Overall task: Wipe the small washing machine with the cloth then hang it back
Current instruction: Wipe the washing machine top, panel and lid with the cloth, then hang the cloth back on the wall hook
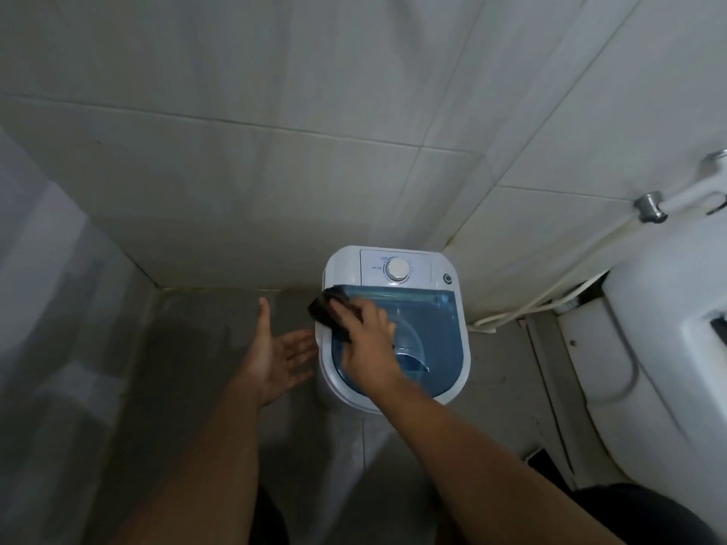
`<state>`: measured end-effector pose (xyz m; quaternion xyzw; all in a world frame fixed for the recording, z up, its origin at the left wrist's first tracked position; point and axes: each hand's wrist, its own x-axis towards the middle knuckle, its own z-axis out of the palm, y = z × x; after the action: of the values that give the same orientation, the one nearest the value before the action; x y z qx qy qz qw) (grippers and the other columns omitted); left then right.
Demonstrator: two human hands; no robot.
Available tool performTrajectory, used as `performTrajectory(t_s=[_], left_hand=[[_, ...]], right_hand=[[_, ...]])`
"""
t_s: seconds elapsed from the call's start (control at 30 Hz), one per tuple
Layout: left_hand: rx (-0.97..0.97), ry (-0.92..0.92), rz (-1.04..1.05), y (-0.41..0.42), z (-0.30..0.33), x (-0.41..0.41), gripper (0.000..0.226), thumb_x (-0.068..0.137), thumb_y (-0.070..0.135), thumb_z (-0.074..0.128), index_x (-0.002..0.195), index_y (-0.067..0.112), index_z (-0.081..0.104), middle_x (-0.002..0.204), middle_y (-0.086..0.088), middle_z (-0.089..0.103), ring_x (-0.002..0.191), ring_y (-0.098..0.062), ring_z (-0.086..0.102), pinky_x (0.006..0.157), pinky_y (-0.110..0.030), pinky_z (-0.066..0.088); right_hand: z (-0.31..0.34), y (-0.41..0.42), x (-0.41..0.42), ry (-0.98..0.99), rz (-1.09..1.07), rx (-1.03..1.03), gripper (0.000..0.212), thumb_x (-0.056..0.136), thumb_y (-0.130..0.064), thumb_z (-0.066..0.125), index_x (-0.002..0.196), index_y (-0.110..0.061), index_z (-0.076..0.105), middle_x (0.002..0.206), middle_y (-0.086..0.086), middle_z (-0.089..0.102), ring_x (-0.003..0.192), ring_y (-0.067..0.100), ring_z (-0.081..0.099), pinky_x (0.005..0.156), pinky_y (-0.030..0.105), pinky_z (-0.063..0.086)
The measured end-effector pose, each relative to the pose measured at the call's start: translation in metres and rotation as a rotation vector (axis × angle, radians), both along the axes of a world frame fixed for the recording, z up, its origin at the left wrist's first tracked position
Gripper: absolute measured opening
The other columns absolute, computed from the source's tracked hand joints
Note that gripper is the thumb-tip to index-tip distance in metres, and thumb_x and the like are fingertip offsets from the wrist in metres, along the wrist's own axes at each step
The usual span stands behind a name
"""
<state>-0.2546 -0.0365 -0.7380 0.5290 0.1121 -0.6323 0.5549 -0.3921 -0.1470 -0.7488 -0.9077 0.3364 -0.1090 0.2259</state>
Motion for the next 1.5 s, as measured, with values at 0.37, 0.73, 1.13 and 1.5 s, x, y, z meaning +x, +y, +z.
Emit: performTrajectory(t_s=[0.37, 0.73, 1.13, 1.5], left_hand=[[-0.008, 0.041, -0.007, 0.003, 0.000, -0.001, 0.123, 0.057, 0.104, 0.019, 0.123, 0.012, 0.067, 0.122, -0.007, 0.068, 0.112, -0.021, 0.058, 0.102, -0.050, 0.032], [0.176, -0.286, 0.208, 0.016, 0.009, 0.009, 0.110, 0.079, 0.090, 0.013, 0.149, 0.012, 0.045, 0.148, -0.016, 0.052, 0.134, -0.032, 0.049, 0.111, -0.048, 0.033], [-0.014, -0.486, -0.294, 0.048, 0.164, -0.093, 0.039, 0.090, 0.053, 0.058, 0.115, 0.026, 0.070, 0.120, -0.004, 0.072, 0.099, -0.020, 0.066, 0.099, -0.042, 0.045], [-0.344, -0.704, -0.175, 0.045, 0.316, -0.145, 0.024, 0.093, 0.010, 0.064, 0.116, 0.015, 0.068, 0.107, -0.013, 0.077, 0.093, -0.024, 0.075, 0.085, -0.042, 0.061]], right_hand=[[0.034, -0.108, 0.086, 0.123, -0.218, -0.081, 0.065, 0.085, -0.007, 0.059, 0.147, -0.023, 0.048, 0.137, 0.012, 0.050, 0.119, 0.037, 0.047, 0.097, 0.049, 0.041], [0.008, 0.035, -0.040, 0.226, 0.777, -0.376, 0.055, 0.085, -0.023, 0.051, 0.139, -0.032, 0.053, 0.128, 0.004, 0.056, 0.109, 0.029, 0.052, 0.086, 0.041, 0.042], [0.167, 0.051, -0.151, -0.384, -0.080, 0.477, 0.054, 0.084, 0.003, 0.069, 0.119, -0.038, 0.065, 0.120, -0.007, 0.071, 0.112, -0.006, 0.063, 0.106, 0.030, 0.049], [0.323, 0.054, -0.162, -0.760, -0.220, 0.683, 0.013, 0.098, -0.026, 0.066, 0.104, -0.020, 0.076, 0.093, 0.004, 0.080, 0.089, 0.021, 0.077, 0.078, 0.032, 0.061]])
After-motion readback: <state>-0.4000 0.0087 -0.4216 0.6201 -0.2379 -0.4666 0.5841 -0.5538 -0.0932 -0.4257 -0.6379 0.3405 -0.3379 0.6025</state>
